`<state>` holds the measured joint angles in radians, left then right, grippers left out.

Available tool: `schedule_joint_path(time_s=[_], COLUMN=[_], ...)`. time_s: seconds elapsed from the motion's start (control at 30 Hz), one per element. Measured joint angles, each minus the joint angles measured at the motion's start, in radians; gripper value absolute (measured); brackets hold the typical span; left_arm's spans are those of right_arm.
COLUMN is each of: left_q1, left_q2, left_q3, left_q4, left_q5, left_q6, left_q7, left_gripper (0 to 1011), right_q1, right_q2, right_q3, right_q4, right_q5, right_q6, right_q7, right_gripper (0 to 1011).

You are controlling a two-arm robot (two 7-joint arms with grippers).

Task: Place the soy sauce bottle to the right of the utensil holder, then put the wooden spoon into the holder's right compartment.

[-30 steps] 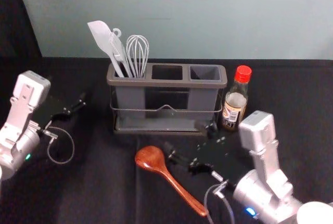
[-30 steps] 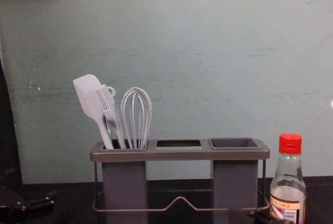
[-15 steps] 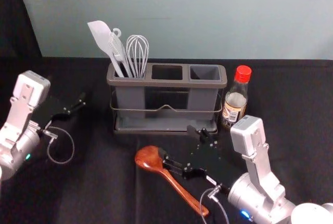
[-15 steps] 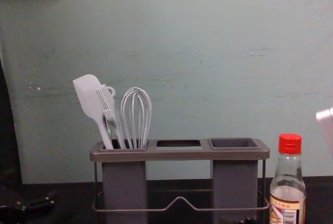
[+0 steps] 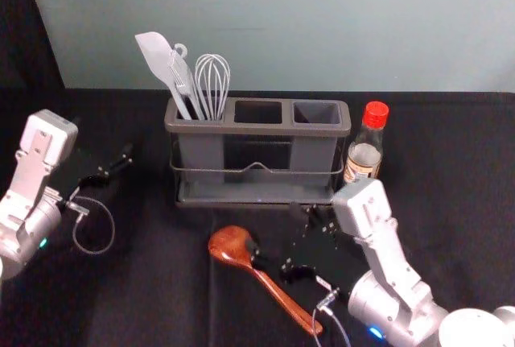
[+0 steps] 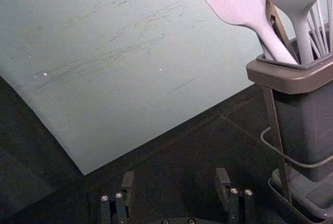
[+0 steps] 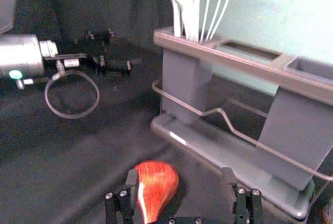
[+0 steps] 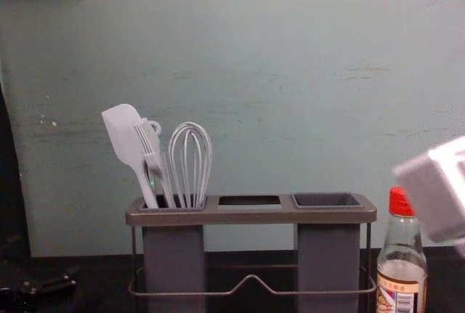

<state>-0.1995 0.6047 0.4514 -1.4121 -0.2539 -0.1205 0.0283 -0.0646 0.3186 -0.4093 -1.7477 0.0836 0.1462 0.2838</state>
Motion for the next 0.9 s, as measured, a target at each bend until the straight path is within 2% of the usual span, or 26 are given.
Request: schedule_joint_path(time_s=[0.07,0.1,0.17,0.2,0.23,0.27,0.3,0.33,0.4,0.43,0.5,0.63,0.83,0.9], left_q1=[0.000,0.000,0.000,0.000,0.000,0.000,0.000,0.000,0.000,0.000,0.000,0.000,0.000,0.000], left_q2=[0.000,0.000,0.000,0.000,0.000,0.000,0.000,0.000,0.000,0.000,0.000,0.000,0.000,0.000], left_q3=[0.000,0.000,0.000,0.000,0.000,0.000,0.000,0.000,0.000,0.000,0.000,0.000,0.000,0.000], left_q4=[0.000,0.000,0.000,0.000,0.000,0.000,0.000,0.000,0.000,0.000,0.000,0.000,0.000,0.000], left_q5=[0.000,0.000,0.000,0.000,0.000,0.000,0.000,0.000,0.000,0.000,0.000,0.000,0.000,0.000], left_q6=[0.000,0.000,0.000,0.000,0.000,0.000,0.000,0.000,0.000,0.000,0.000,0.000,0.000,0.000], left_q7=[0.000,0.000,0.000,0.000,0.000,0.000,0.000,0.000,0.000,0.000,0.000,0.000,0.000,0.000], left_gripper=[1000,1000,1000,1000,1000,1000,1000,1000,1000,1000,1000,1000,1000,1000], right_q1=[0.001,0.003,0.007,0.014,0.014,0.024,0.030,0.044,0.060,0.082,0.111,0.152,0.197,0.225], right_q2=[-0.003,-0.007,-0.013,-0.020,-0.020,-0.029,-0.034,-0.045,-0.055,-0.070,-0.086,-0.112,-0.153,-0.175], right_q3=[-0.006,-0.014,-0.020,-0.024,-0.024,-0.027,-0.029,-0.034,-0.038,-0.043,-0.047,-0.058,-0.063,-0.071], right_q4=[-0.022,-0.043,-0.059,-0.072,-0.072,-0.081,-0.085,-0.091,-0.095,-0.096,-0.092,-0.068,-0.013,0.028], right_q5=[-0.015,-0.033,-0.045,-0.051,-0.051,-0.054,-0.055,-0.061,-0.065,-0.069,-0.073,-0.088,-0.098,-0.105], right_q6=[0.059,0.124,0.179,0.231,0.231,0.290,0.319,0.381,0.445,0.511,0.583,0.643,0.668,0.675], right_q7=[-0.009,-0.019,-0.024,-0.025,-0.025,-0.024,-0.024,-0.023,-0.021,-0.016,-0.008,-0.002,0.001,0.009], right_gripper=[1002,1002,1002,1002,1002,1002,1002,1002,1002,1003,1002,1002,1002,1002])
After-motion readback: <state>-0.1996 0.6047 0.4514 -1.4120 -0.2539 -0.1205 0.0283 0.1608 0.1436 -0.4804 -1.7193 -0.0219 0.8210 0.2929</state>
